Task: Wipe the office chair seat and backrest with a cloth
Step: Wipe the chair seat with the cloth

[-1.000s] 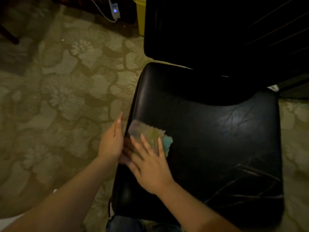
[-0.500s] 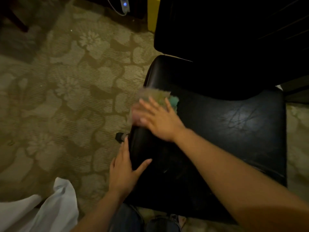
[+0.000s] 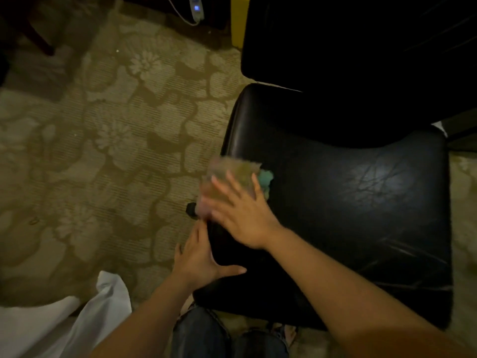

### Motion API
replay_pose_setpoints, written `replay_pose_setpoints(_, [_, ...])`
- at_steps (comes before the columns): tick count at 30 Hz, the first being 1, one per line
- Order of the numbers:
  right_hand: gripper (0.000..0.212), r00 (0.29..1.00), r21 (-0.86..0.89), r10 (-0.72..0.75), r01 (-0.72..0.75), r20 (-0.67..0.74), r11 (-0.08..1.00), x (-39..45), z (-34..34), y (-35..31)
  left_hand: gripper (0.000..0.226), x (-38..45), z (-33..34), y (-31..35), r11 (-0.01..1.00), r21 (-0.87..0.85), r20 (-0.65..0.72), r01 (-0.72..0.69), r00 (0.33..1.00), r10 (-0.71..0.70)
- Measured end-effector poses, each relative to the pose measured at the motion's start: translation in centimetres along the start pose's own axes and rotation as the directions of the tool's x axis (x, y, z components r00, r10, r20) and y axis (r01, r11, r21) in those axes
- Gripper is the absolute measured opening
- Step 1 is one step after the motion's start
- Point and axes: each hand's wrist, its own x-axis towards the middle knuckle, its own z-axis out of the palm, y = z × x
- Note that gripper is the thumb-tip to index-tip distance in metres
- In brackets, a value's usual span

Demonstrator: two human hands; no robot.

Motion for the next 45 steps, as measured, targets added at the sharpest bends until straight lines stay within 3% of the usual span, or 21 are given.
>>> replay_pose_setpoints(2, [0.049, 0.994, -0.077, -0.096, 0.091, -0.057, 0.993, -2.8, 0.5, 2.0, 0.155, 0.0, -1.1, -0.3, 0.996, 0.091, 0.106, 0.018, 0.994, -0.027])
replay_pose_setpoints(3, [0.048, 0.988, -0.079, 0.025, -0.037, -0.152, 0.996, -3.3, 0.5, 4.1, 0.151, 0.0, -1.6, -0.3, 0.989, 0.145, 0.145, 0.012, 0.989, -0.033])
replay_pose_setpoints(6, [0.051, 0.655, 0.145, 0.686, -0.681, -0.316, 0.717, -5.4, 0.8, 5.7, 0.144, 0.5, -3.7, 0.0, 0.976, 0.218, 0.211, -0.003, 0.976, -0.045])
replay_pose_setpoints(7, [0.054, 0.658, 0.105, 0.651, -0.668, -0.378, 0.737, -6.4, 2.1, 3.8, 0.142, 0.9, -4.6, 0.6, 0.982, 0.191, 0.217, 0.003, 0.975, -0.045])
replay_pose_setpoints(9, [0.052, 0.909, -0.101, 0.273, -0.318, -0.315, 0.943, -8.4, 5.0, -1.1, 0.140, 2.1, -6.2, 2.3, 0.993, 0.118, 0.188, -0.007, 0.982, -0.015])
replay_pose_setpoints(11, [0.048, 0.985, -0.201, -0.028, -0.007, -0.171, 0.980, -11.0, 6.2, -1.2, 0.130, 2.8, -7.1, 4.8, 0.991, 0.122, 0.096, -0.050, 0.995, 0.038])
replay_pose_setpoints(13, [0.052, 0.946, -0.184, 0.152, -0.210, -0.286, 0.960, -11.4, 5.3, 2.2, 0.115, 3.5, -7.4, 7.3, 0.964, 0.225, -0.004, -0.138, 0.990, 0.142])
replay_pose_setpoints(14, [0.054, 0.807, -0.010, 0.446, -0.487, -0.388, 0.873, -11.0, 4.5, 3.7, 0.108, 3.8, -7.3, 8.6, 0.940, 0.288, -0.020, -0.184, 0.980, 0.198])
replay_pose_setpoints(16, [0.051, 0.365, 0.351, 0.870, -0.809, -0.331, 0.472, -8.3, 3.5, 4.2, 0.093, 4.4, -6.7, 10.7, 0.916, 0.336, -0.022, -0.221, 0.970, 0.242])
replay_pose_setpoints(17, [0.052, 0.310, 0.389, 0.895, -0.819, -0.319, 0.422, -6.8, 3.2, 2.6, 0.087, 4.7, -6.1, 11.6, 0.921, 0.328, -0.019, -0.210, 0.973, 0.229])
replay_pose_setpoints(18, [0.056, 0.368, 0.330, 0.842, -0.798, -0.395, 0.504, -5.9, 3.8, 0.3, 0.081, 5.1, -5.5, 12.3, 0.929, 0.318, -0.023, -0.189, 0.978, 0.206])
replay_pose_setpoints(21, [0.063, 0.795, 0.063, 0.500, -0.512, -0.343, 0.857, -8.5, 7.4, -6.5, 0.081, 5.5, -4.5, 13.0, 0.933, 0.341, -0.053, -0.112, 0.989, 0.137])
replay_pose_setpoints(23, [0.067, 0.873, 0.063, 0.396, -0.395, -0.284, 0.916, -13.0, 8.1, -5.3, 0.080, 5.5, -4.2, 12.7, 0.923, 0.370, -0.073, -0.104, 0.987, 0.141])
replay_pose_setpoints(25, [0.066, 0.838, 0.036, 0.461, -0.472, -0.294, 0.881, -16.0, 7.3, -0.4, 0.079, 5.3, -3.7, 12.3, 0.915, 0.387, -0.095, -0.114, 0.982, 0.163])
replay_pose_setpoints(27, [0.058, 0.656, 0.087, 0.652, -0.676, -0.381, 0.732, -16.2, 4.6, 6.2, 0.079, 5.5, -3.5, 11.9, 0.891, 0.437, -0.097, -0.123, 0.978, 0.183])
replay_pose_setpoints(30, [0.050, 0.438, 0.311, 0.880, -0.824, -0.185, 0.475, -10.9, -1.2, 12.7, 0.077, 5.5, -3.9, 11.7, 0.914, 0.378, -0.031, -0.146, 0.985, 0.170])
replay_pose_setpoints(32, [0.051, 0.558, 0.234, 0.812, -0.778, -0.170, 0.583, -6.7, -1.4, 10.6, 0.070, 5.7, -4.3, 12.2, 0.940, 0.314, -0.007, -0.133, 0.990, 0.143])
replay_pose_setpoints(35, [0.054, 0.839, 0.118, 0.495, -0.480, -0.226, 0.869, -6.4, 2.2, 1.4, 0.074, 5.5, -5.6, 12.7, 0.843, 0.530, 0.032, -0.093, 0.995, 0.090])
replay_pose_setpoints(38, [0.050, 0.930, 0.095, 0.318, -0.305, -0.186, 0.948, -11.2, 3.3, 1.1, 0.093, 5.1, -6.4, 13.3, 0.710, 0.695, 0.102, -0.114, 0.993, 0.060])
replay_pose_setpoints(40, [0.051, 0.926, 0.026, 0.322, -0.323, -0.196, 0.946, -11.4, 1.5, 6.0, 0.115, 4.9, -6.6, 13.5, 0.663, 0.739, 0.119, -0.121, 0.992, 0.049])
replay_pose_setpoints(45, [0.049, 0.680, 0.197, 0.716, -0.689, -0.157, 0.698, -6.2, -4.4, 16.2, 0.137, 4.2, -4.8, 13.0, 0.530, 0.841, 0.038, -0.105, 0.990, 0.134])
